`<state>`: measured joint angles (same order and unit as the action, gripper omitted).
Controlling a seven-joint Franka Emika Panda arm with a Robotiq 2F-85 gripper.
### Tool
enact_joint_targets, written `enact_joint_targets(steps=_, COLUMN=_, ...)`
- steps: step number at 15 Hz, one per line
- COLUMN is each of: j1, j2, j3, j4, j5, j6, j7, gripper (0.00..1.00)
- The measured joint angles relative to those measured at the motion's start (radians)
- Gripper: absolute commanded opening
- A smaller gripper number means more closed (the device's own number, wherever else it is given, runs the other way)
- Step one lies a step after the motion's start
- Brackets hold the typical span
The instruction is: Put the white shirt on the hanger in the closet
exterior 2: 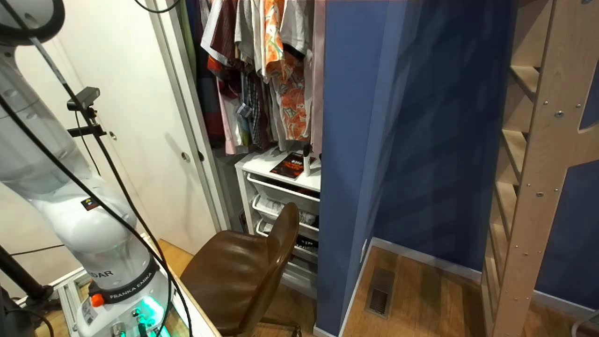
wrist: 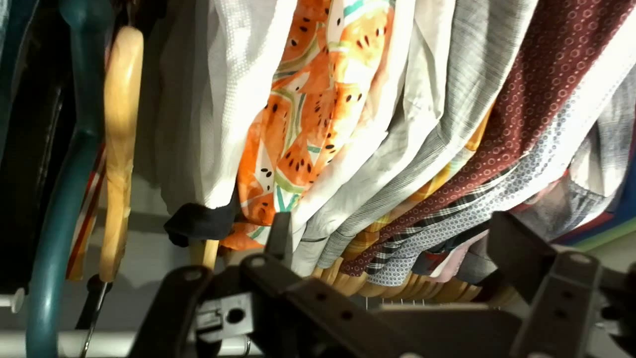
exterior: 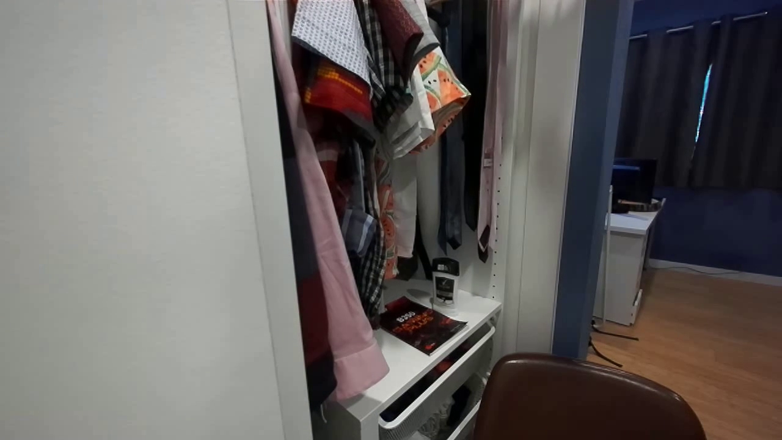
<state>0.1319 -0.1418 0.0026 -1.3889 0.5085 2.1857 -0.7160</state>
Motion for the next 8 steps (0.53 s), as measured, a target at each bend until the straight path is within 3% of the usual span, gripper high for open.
enact_joint_targets(steps=8, j1=0.0, j2=-0.028, j3=-0.007, j4=-0.011, j5=-0.008, j6=-0.017, j7=-0.007, gripper=1.0)
